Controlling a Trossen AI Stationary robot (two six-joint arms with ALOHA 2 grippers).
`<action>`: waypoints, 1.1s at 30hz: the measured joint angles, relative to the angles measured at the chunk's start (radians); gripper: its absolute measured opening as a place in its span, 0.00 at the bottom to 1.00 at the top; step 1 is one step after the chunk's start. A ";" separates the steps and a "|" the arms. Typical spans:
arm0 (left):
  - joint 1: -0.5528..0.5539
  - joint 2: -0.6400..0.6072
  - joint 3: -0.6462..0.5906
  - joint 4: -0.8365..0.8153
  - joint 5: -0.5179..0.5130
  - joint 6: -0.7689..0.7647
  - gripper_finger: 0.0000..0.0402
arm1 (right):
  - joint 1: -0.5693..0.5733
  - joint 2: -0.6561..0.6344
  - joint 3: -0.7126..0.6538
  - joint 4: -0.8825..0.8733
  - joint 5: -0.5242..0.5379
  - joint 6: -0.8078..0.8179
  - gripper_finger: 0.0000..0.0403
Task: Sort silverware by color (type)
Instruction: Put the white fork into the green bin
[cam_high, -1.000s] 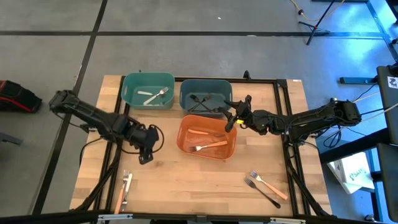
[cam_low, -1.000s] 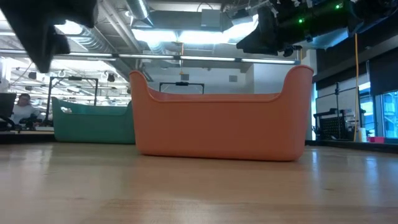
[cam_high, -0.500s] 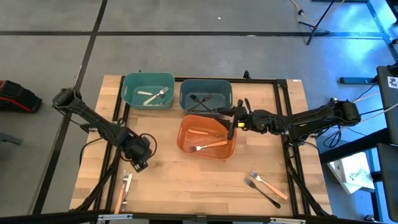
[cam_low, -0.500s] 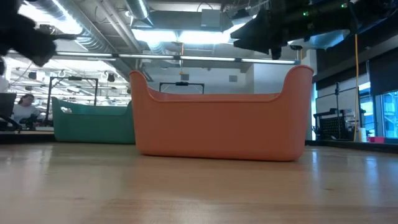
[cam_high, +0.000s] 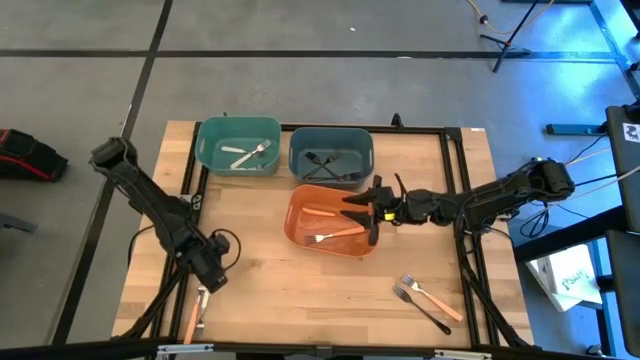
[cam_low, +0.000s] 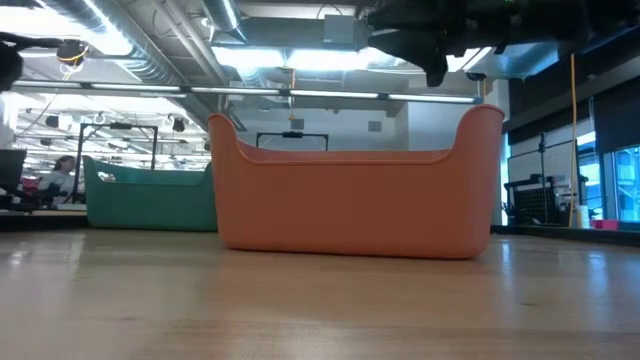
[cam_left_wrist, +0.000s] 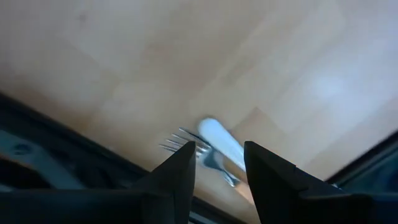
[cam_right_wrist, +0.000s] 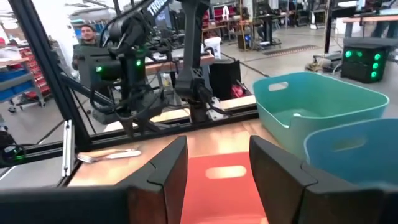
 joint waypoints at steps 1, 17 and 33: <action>-0.010 0.011 0.000 0.018 0.006 0.000 0.33 | 0.003 0.000 0.000 0.002 0.004 -0.001 0.40; -0.039 0.291 0.000 0.252 0.232 0.014 0.33 | 0.003 0.000 0.000 0.000 0.021 -0.002 0.40; 0.003 0.407 0.002 0.282 0.313 0.112 0.33 | 0.003 0.000 0.000 -0.001 0.047 -0.004 0.40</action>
